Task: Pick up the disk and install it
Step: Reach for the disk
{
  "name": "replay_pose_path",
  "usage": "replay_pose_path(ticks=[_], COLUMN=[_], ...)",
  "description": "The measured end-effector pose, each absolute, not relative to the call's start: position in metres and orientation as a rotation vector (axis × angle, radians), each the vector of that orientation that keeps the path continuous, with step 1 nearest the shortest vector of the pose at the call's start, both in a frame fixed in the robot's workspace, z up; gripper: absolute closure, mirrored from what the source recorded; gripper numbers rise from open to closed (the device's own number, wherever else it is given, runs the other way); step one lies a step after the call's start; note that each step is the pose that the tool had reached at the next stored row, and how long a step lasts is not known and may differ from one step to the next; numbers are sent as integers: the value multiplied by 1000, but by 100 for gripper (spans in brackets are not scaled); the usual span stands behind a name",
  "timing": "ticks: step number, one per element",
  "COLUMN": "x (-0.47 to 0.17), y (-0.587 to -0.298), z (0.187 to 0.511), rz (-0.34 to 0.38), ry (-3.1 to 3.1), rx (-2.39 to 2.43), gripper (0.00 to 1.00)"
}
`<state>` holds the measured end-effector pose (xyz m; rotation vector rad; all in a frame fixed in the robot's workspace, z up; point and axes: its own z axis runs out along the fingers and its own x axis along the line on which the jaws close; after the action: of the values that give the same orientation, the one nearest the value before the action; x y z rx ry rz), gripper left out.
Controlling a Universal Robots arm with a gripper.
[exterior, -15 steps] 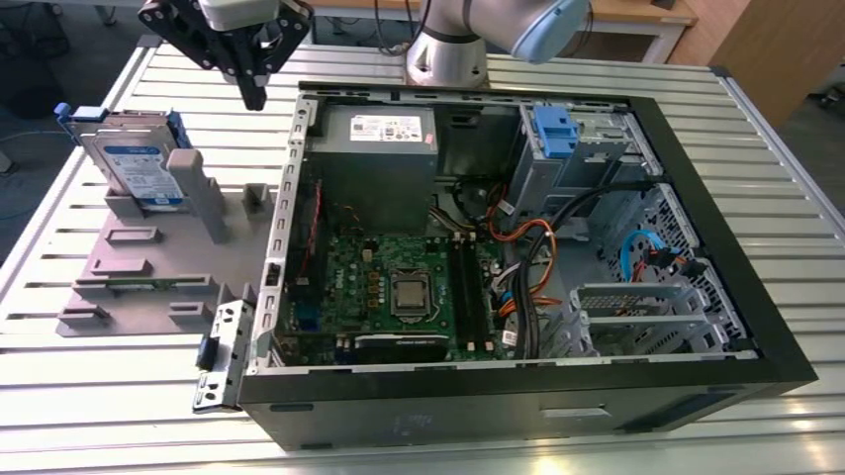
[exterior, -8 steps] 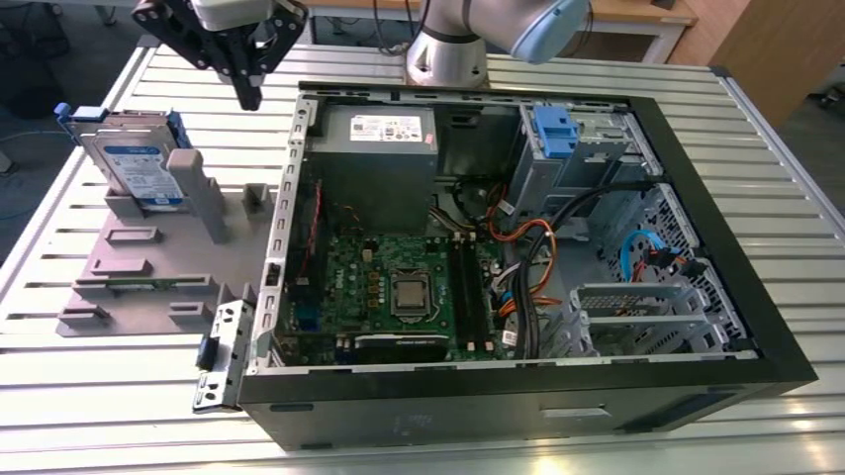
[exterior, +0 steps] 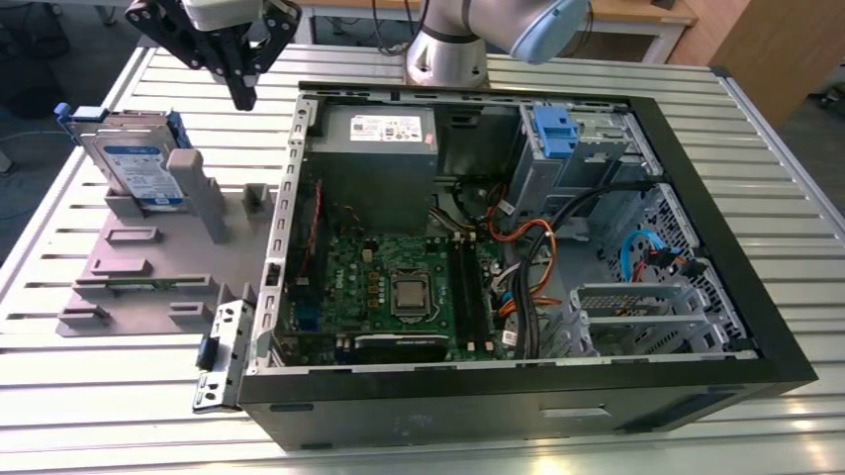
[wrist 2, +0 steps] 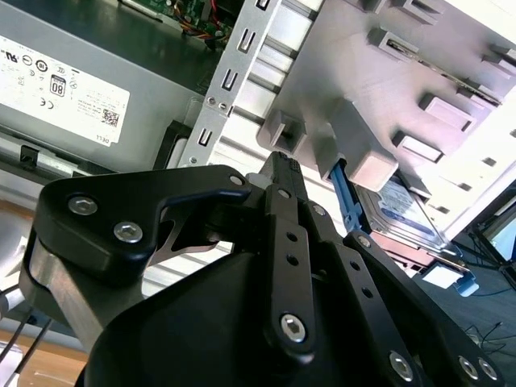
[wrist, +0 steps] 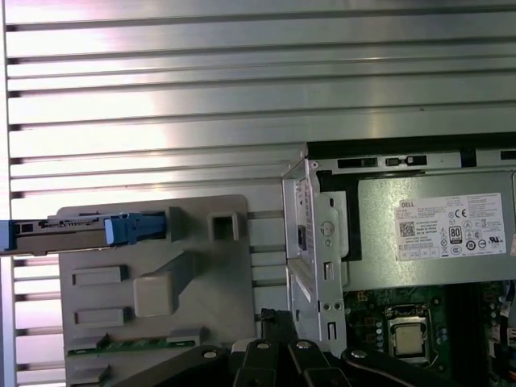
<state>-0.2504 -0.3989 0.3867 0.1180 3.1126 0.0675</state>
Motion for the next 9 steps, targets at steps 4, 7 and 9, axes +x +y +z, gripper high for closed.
replay_pose_path(ticks=[4,7,9], x=[-253,-255,-256], y=[-399,-399,-399], z=[386,386,386], rz=[68,68,68], ry=[3112,3112,3112], rx=[118,118,118], gripper=[90,90,90])
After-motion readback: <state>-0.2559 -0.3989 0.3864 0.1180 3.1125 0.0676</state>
